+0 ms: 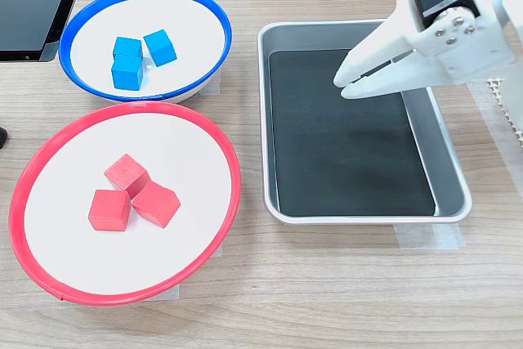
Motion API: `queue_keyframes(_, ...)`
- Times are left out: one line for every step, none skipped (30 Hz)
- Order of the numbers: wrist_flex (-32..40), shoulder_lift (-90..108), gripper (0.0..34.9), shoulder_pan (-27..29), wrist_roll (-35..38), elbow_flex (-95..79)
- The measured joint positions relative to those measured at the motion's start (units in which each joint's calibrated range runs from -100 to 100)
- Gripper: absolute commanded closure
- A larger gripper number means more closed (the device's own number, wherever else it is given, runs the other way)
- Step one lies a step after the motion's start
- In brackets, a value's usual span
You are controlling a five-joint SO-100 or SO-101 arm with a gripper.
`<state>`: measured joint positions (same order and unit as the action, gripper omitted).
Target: Relocate any red block in the blue dish to the red dish, correcting any misplacement.
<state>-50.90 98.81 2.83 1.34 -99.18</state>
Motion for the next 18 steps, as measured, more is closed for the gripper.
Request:
queue_keyframes(0.00,-0.09,34.6,0.27,0.00,0.00)
queue_keyframes(0.00,-0.09,34.6,0.35,0.00,0.00)
queue_keyframes(-0.08,-0.09,34.6,0.27,0.00,0.00)
queue_keyframes(-0.24,-0.09,34.6,0.27,0.00,0.00)
queue_keyframes(-0.24,-0.09,34.6,0.27,0.00,0.00)
queue_keyframes(-0.24,-0.09,34.6,0.27,0.00,0.00)
queue_keyframes(-0.24,-0.09,34.6,0.27,0.00,0.00)
queue_keyframes(-0.24,-0.09,34.6,0.27,0.00,0.00)
queue_keyframes(-0.24,-0.09,34.6,0.27,0.00,0.00)
queue_keyframes(-0.24,-0.09,34.6,0.27,0.00,0.00)
queue_keyframes(-0.24,-0.09,34.6,0.27,0.00,0.00)
queue_keyframes(-0.24,-0.09,34.6,0.27,0.00,0.00)
queue_keyframes(-0.24,-0.09,34.4,0.27,-0.15,0.00)
queue_keyframes(-0.24,-0.09,33.7,0.27,-0.20,0.00)
queue_keyframes(-0.24,-0.09,34.6,0.27,-0.20,0.00)
queue_keyframes(-0.24,-0.09,34.6,0.27,-0.20,0.00)
queue_keyframes(-0.33,-0.09,34.6,0.27,-0.20,0.00)
queue_keyframes(-0.33,-0.09,34.6,0.27,-0.20,0.00)
